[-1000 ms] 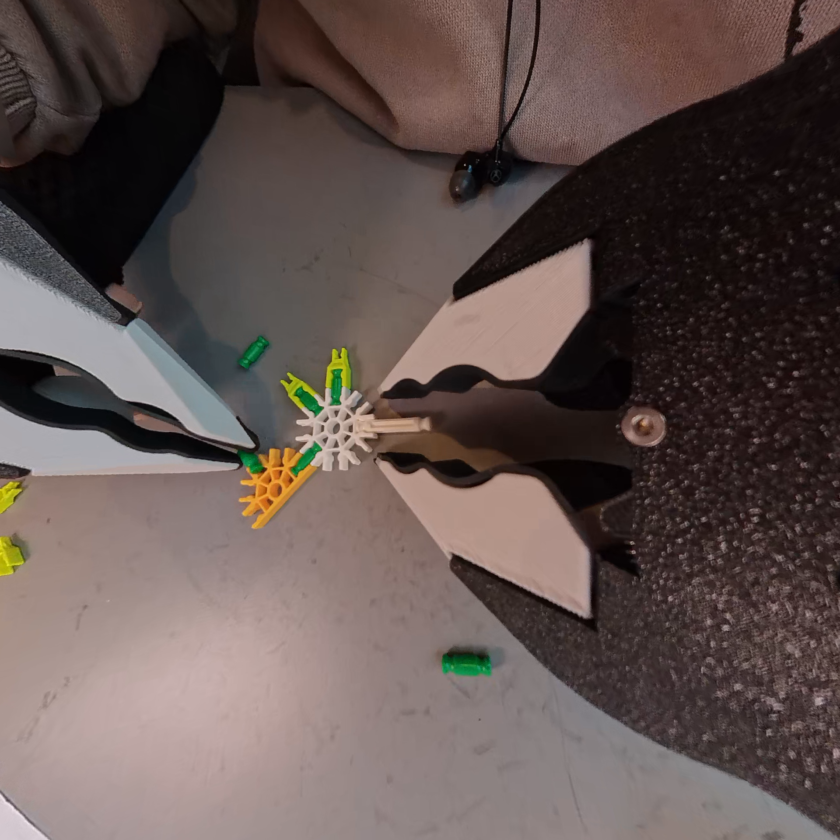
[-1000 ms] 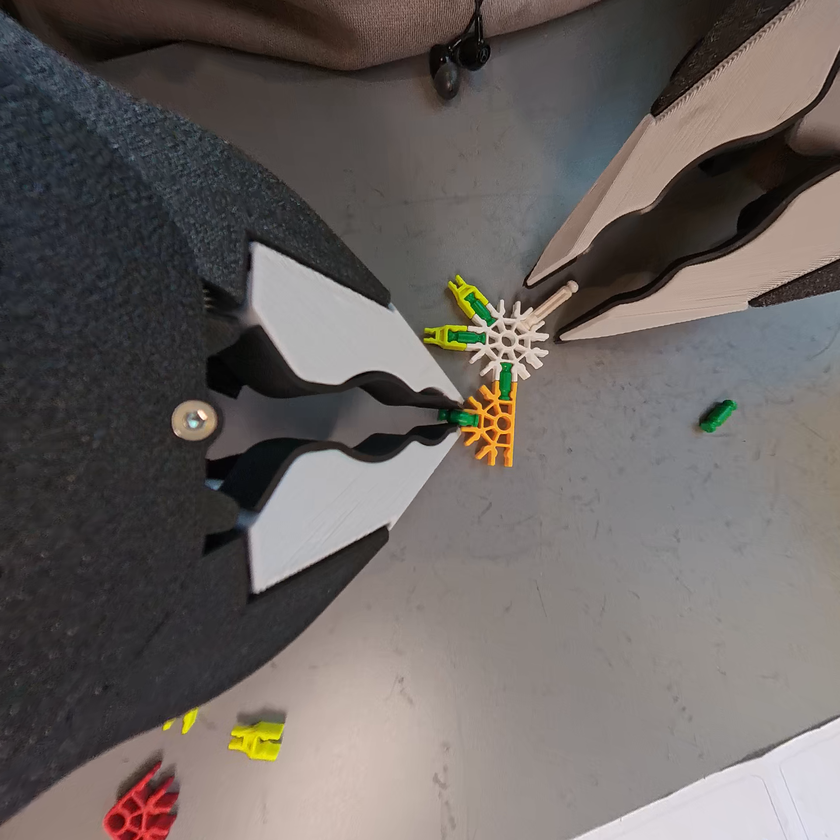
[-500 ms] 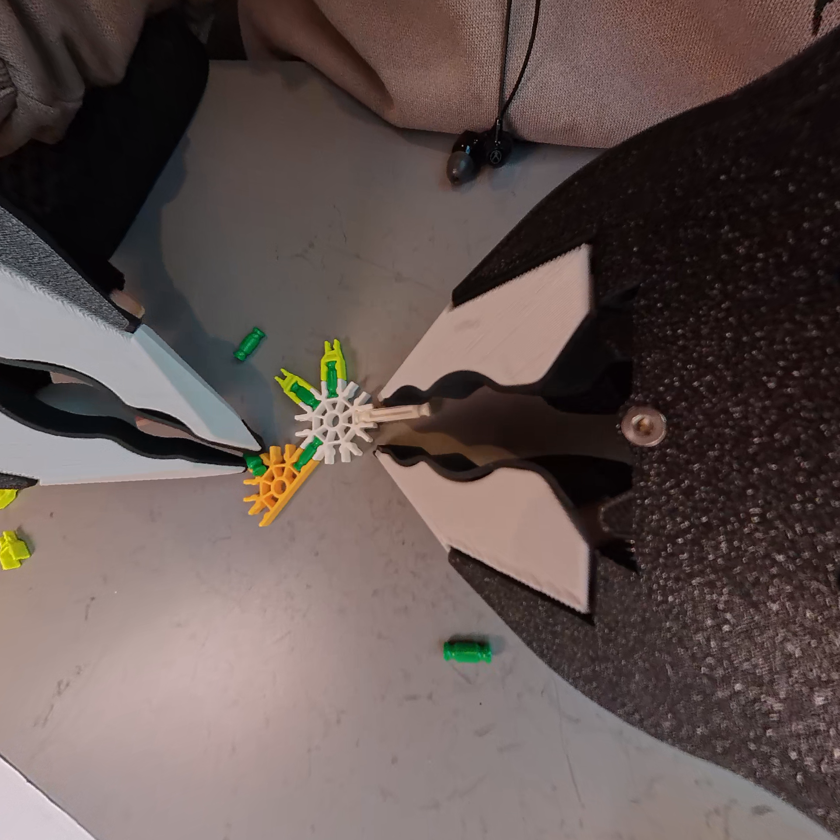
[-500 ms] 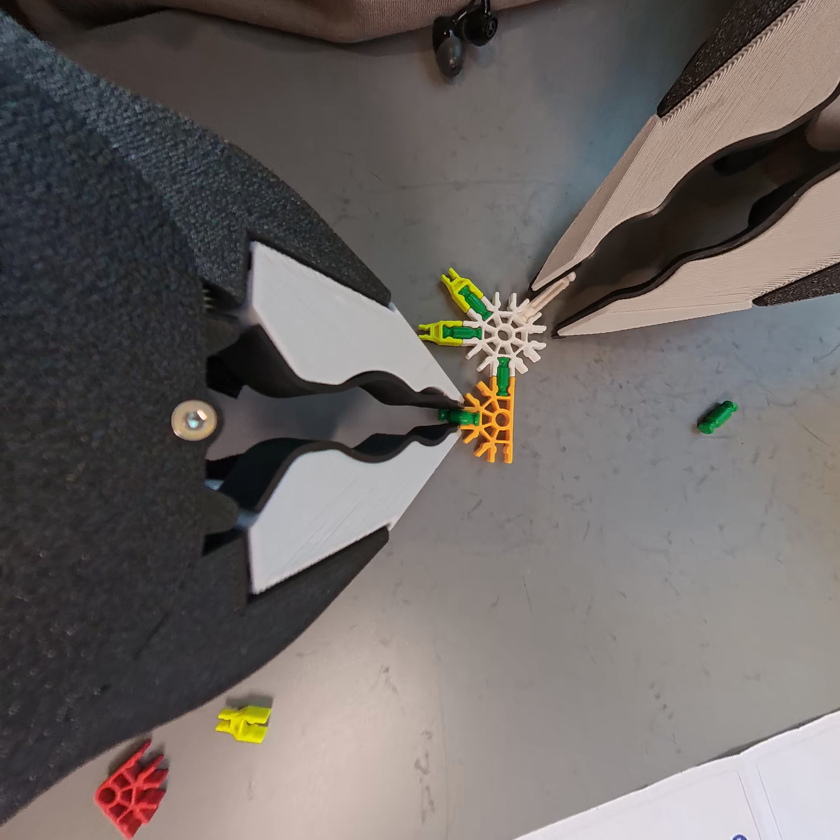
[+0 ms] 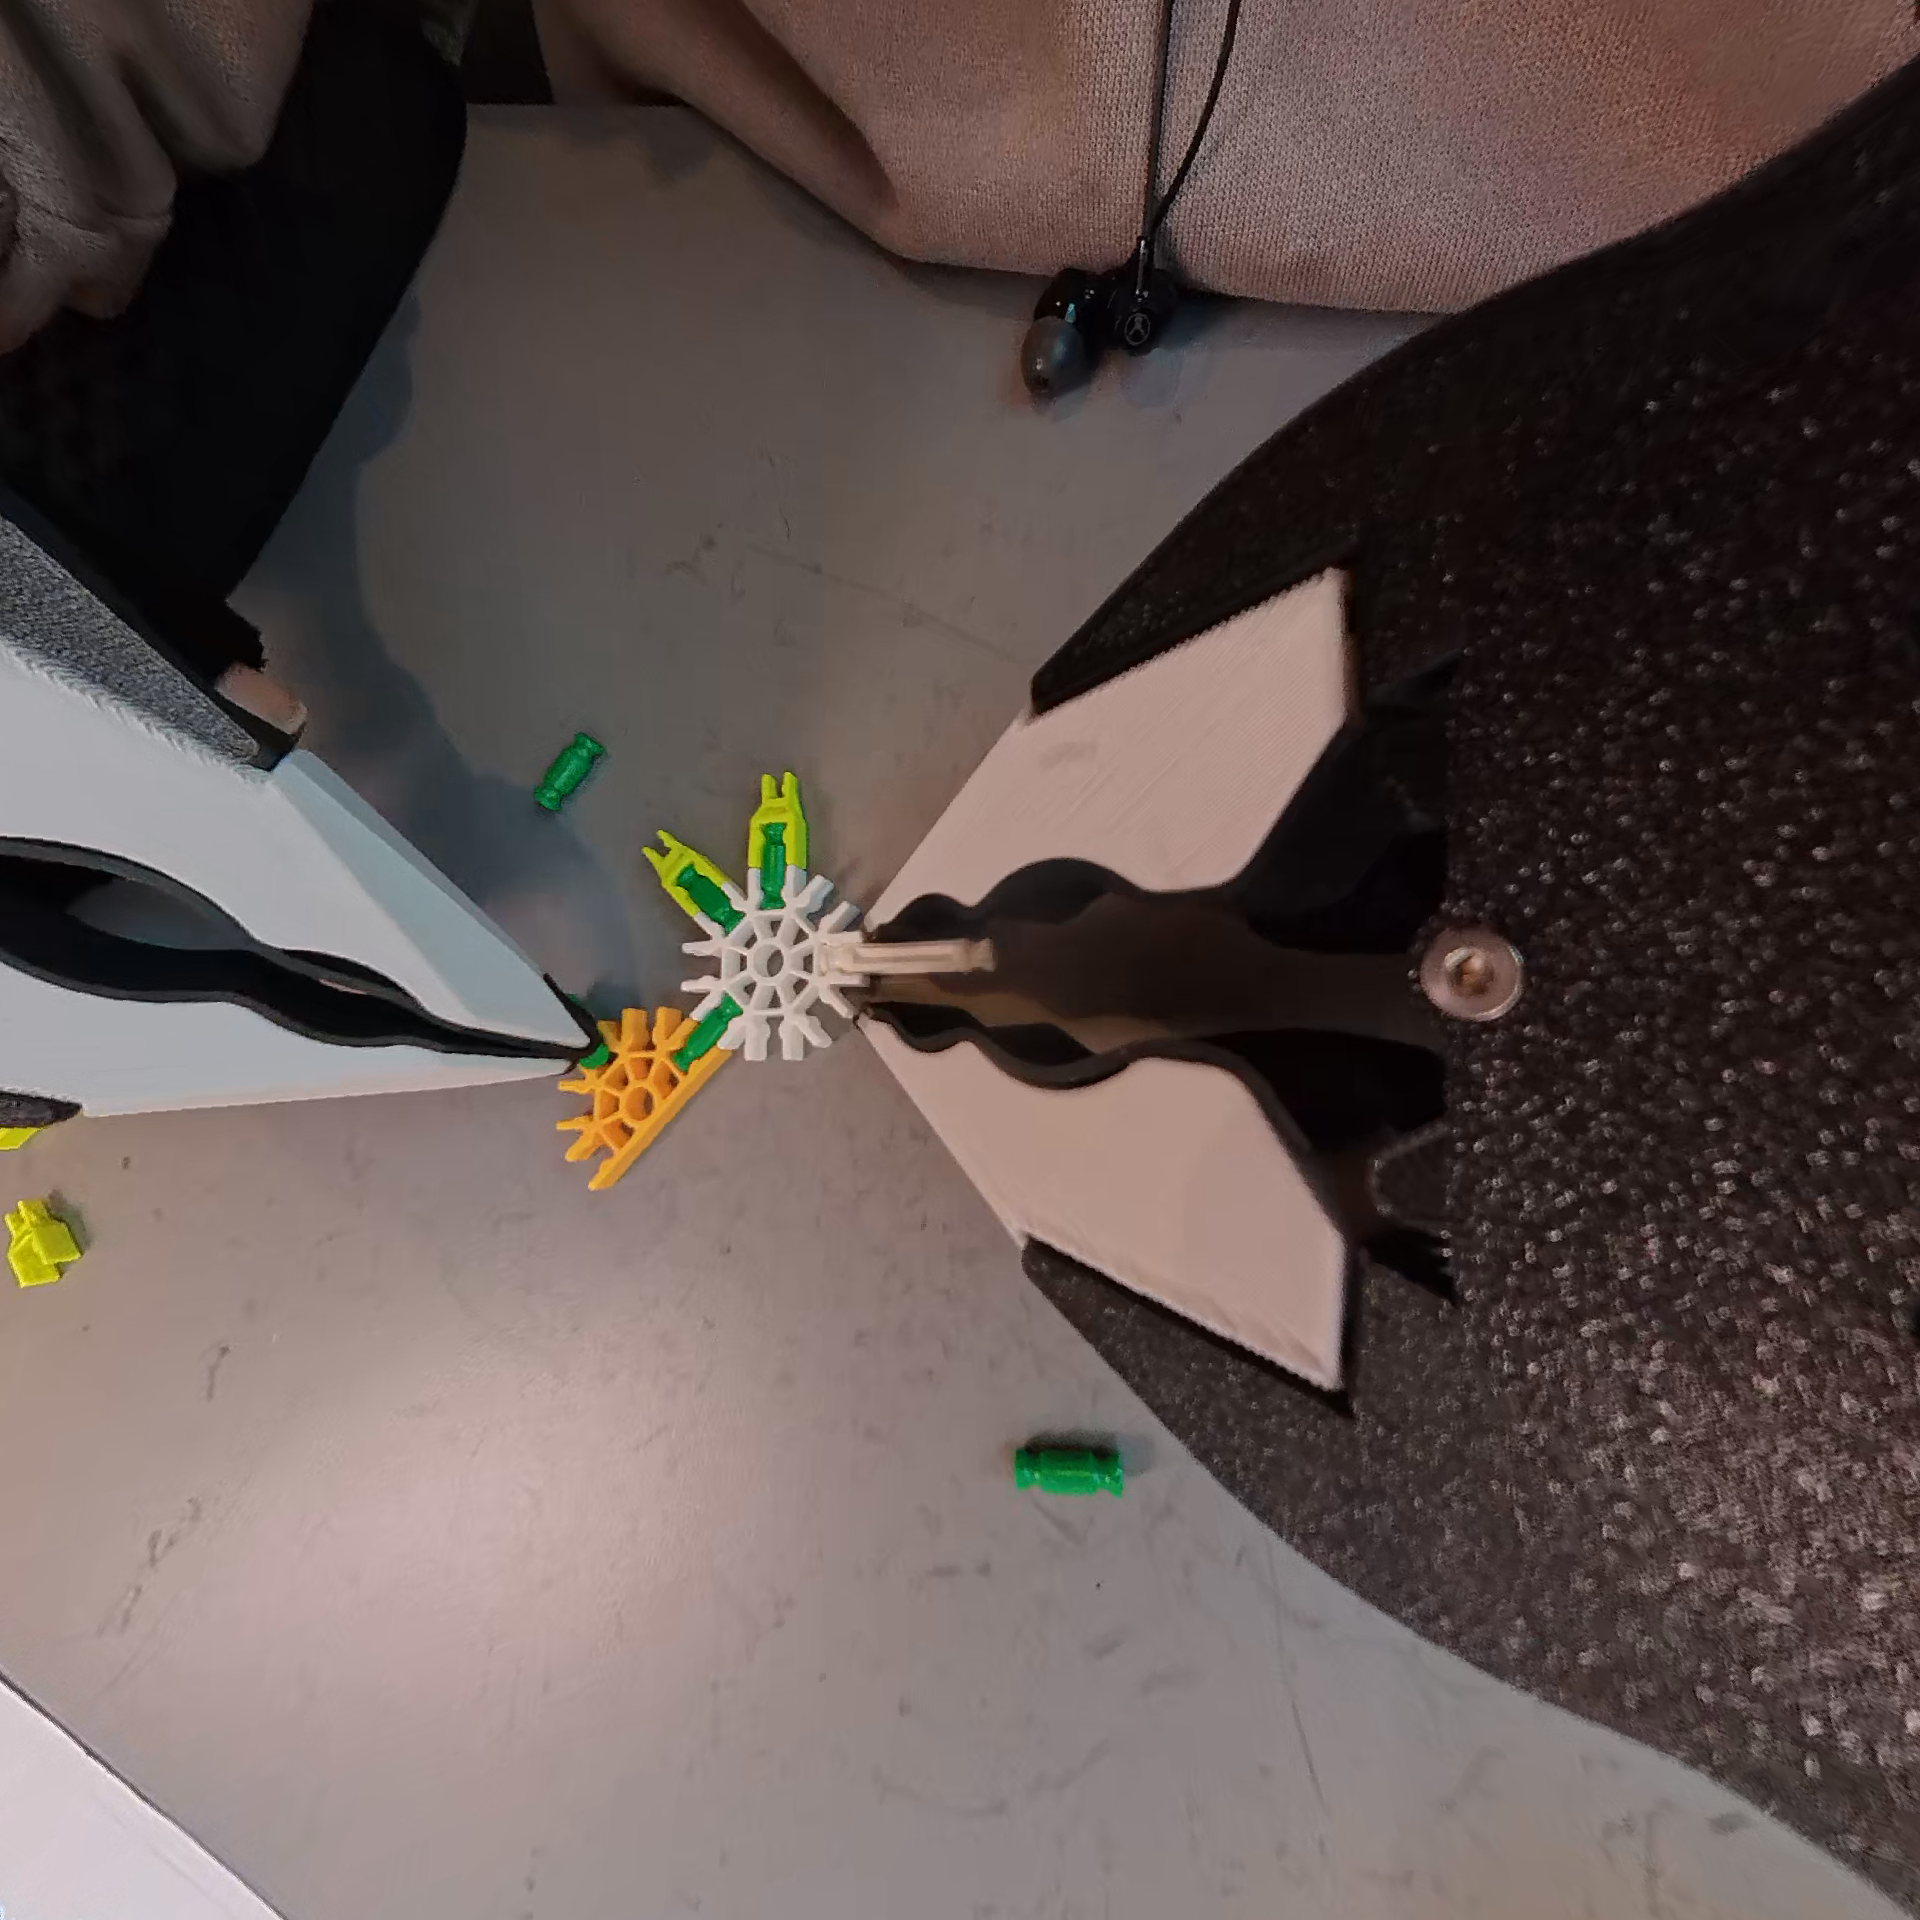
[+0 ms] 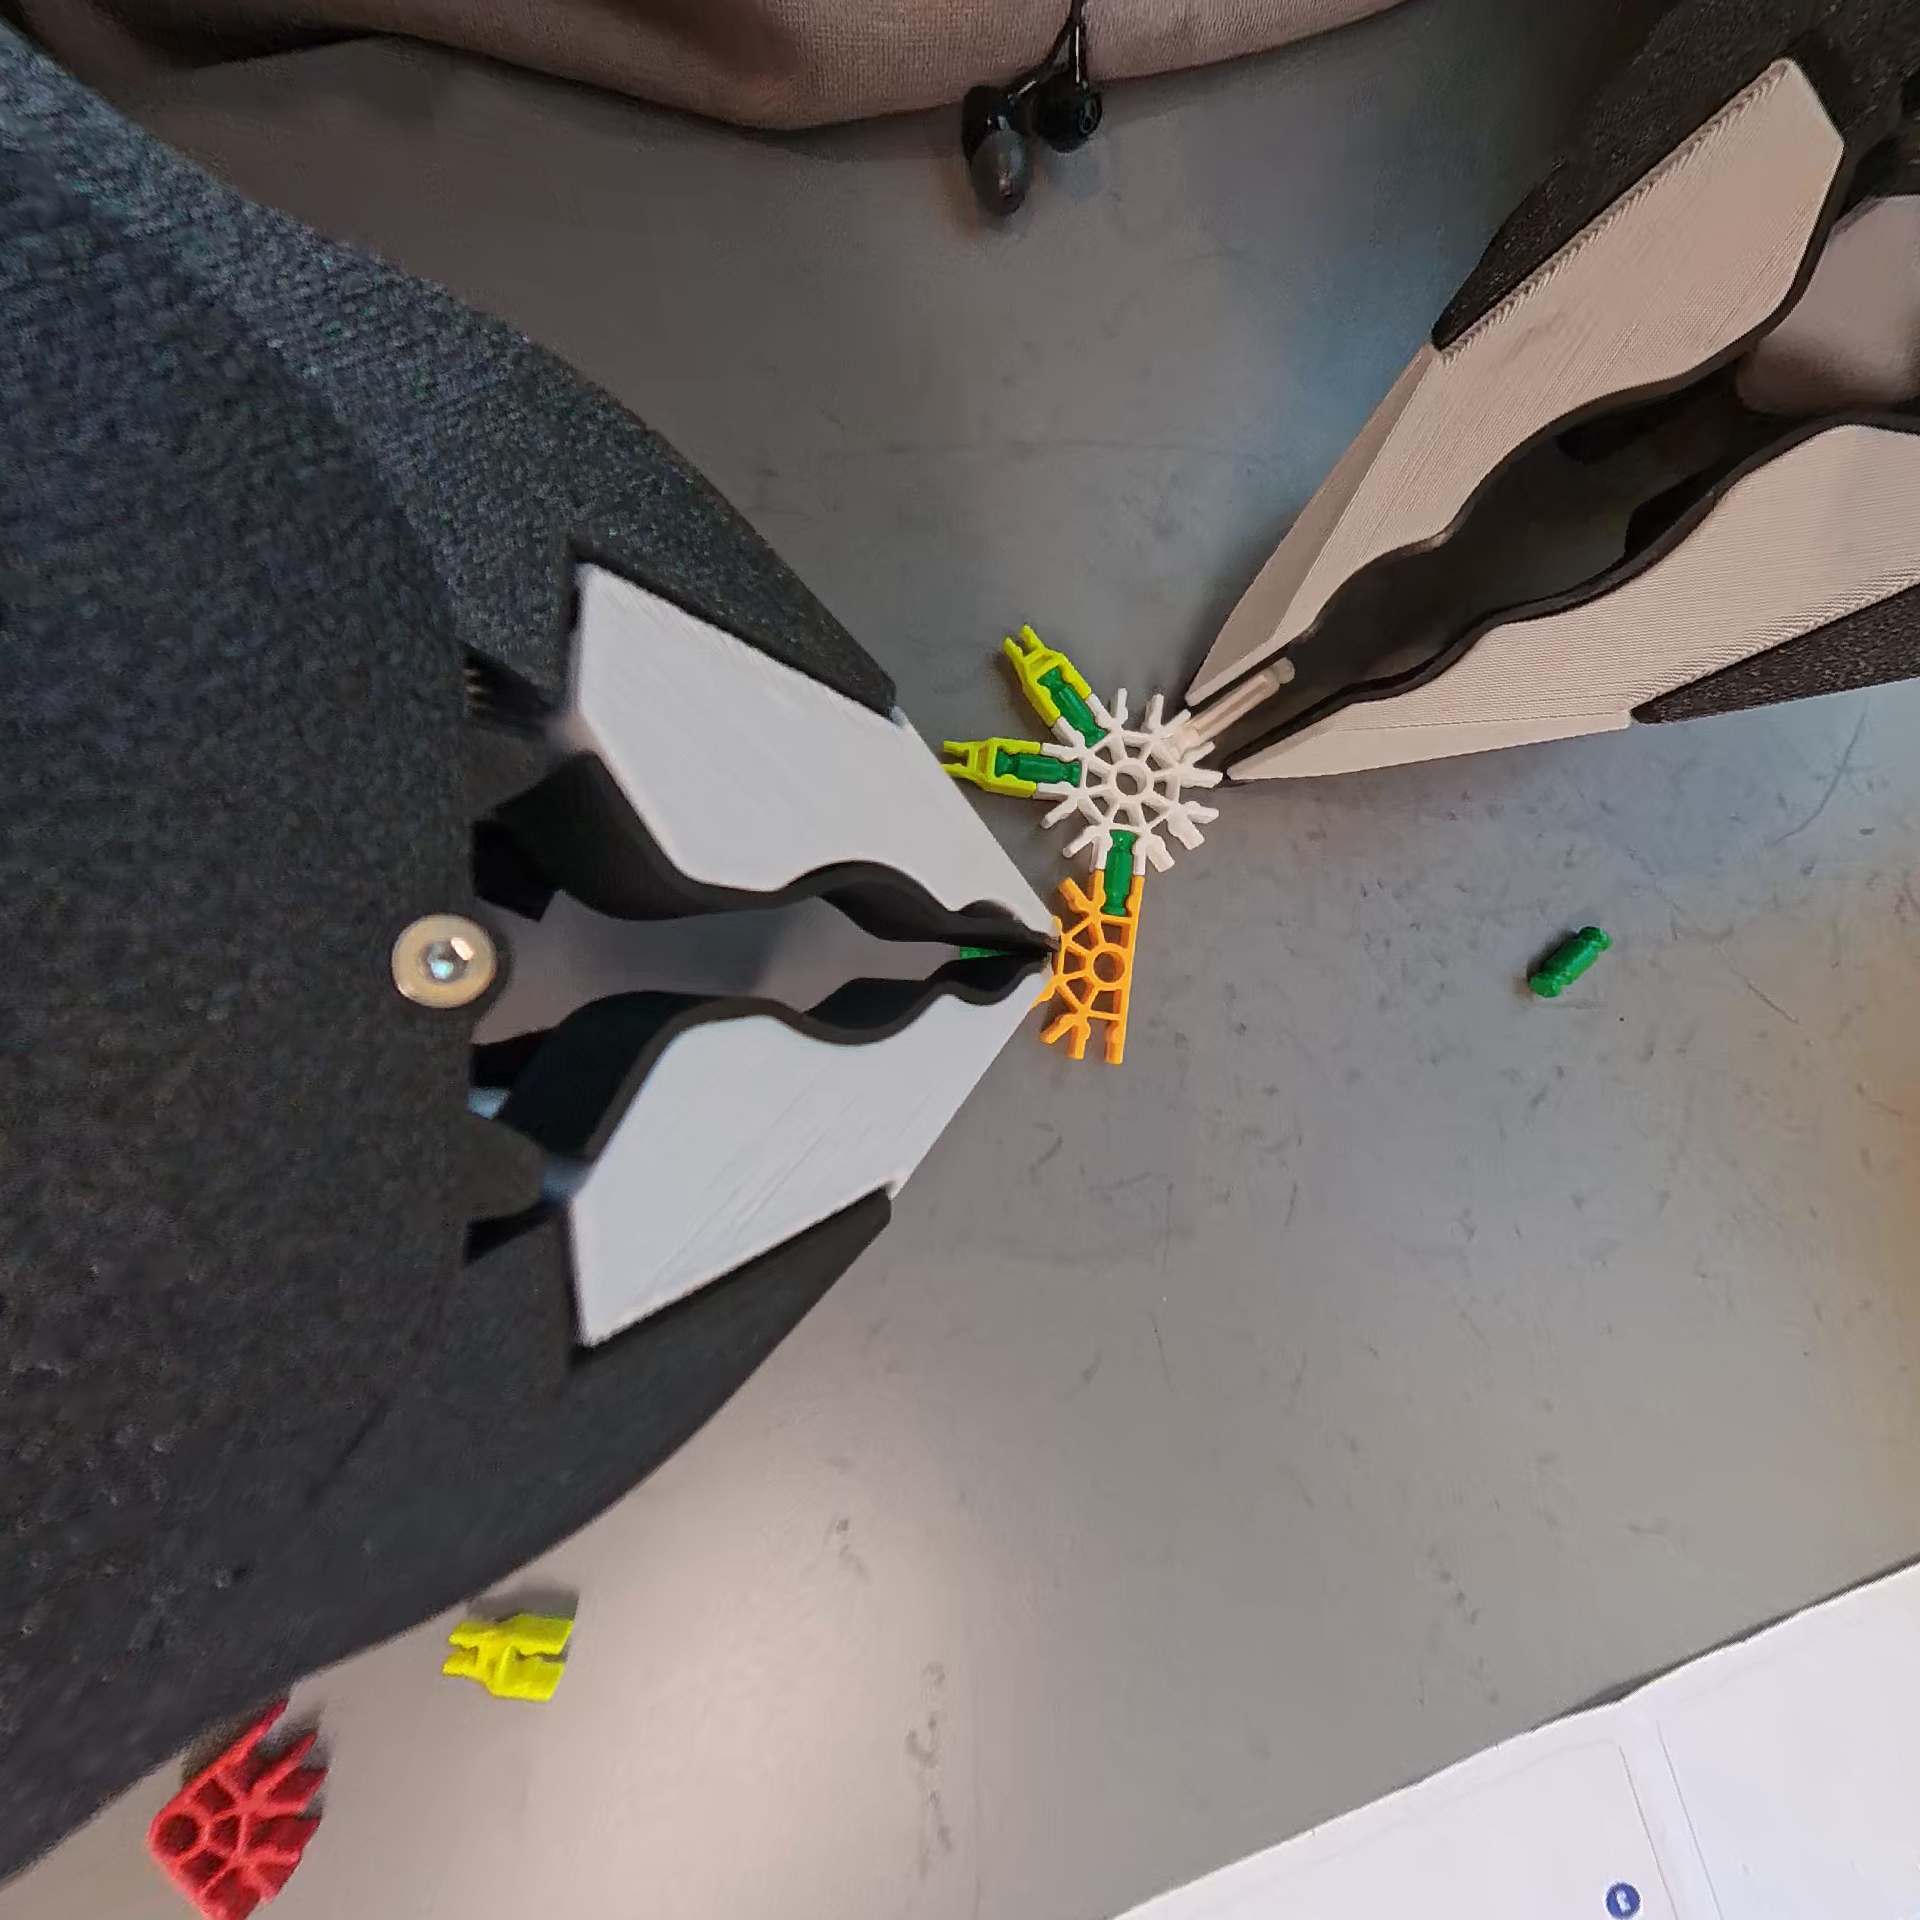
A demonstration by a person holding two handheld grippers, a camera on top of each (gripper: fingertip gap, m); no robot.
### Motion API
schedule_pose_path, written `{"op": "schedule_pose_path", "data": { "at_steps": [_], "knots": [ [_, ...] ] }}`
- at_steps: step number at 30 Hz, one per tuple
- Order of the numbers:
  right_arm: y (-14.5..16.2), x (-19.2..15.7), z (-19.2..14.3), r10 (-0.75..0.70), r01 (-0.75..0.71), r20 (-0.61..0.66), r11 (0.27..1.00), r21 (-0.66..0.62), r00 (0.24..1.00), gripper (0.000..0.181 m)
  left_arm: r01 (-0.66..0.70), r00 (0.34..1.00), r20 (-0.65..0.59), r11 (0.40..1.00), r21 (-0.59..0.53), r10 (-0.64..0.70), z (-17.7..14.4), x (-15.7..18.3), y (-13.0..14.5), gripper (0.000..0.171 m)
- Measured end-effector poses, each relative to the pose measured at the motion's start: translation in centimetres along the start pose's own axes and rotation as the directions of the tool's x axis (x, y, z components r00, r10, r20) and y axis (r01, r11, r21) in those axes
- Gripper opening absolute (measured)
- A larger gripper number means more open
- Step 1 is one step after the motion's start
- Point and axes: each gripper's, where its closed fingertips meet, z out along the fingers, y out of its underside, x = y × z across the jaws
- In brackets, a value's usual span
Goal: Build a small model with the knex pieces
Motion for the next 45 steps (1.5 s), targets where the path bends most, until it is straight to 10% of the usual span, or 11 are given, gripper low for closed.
{"op": "schedule_pose_path", "data": {
  "at_steps": [24, 34, 45],
  "knots": [
    [0.0, 0.0, 0.7, -0.139, 0.168, 0.102, 0.899, -0.403, 0.985, 0.000, -0.045, 0.999, 0.004, 0.999, 0.013, 0.045, 0.0, -0.1, 0.0, 0.008],
    [-0.8, 0.1, -2.0, 0.119, -0.119, 0.028, 0.993, -0.020, 0.992, 0.011, -0.059, 0.998, 0.013, 0.998, 0.016, 0.058, 0.0, -0.1, 0.0, 0.006],
    [4.9, -3.7, -2.8, 0.232, -0.237, -0.136, 0.971, -0.023, 0.963, 0.026, -0.093, 0.983, 0.158, 0.996, -0.011, 0.094, -1.4, -3.2, 0.4, 0.014]
  ]
}}
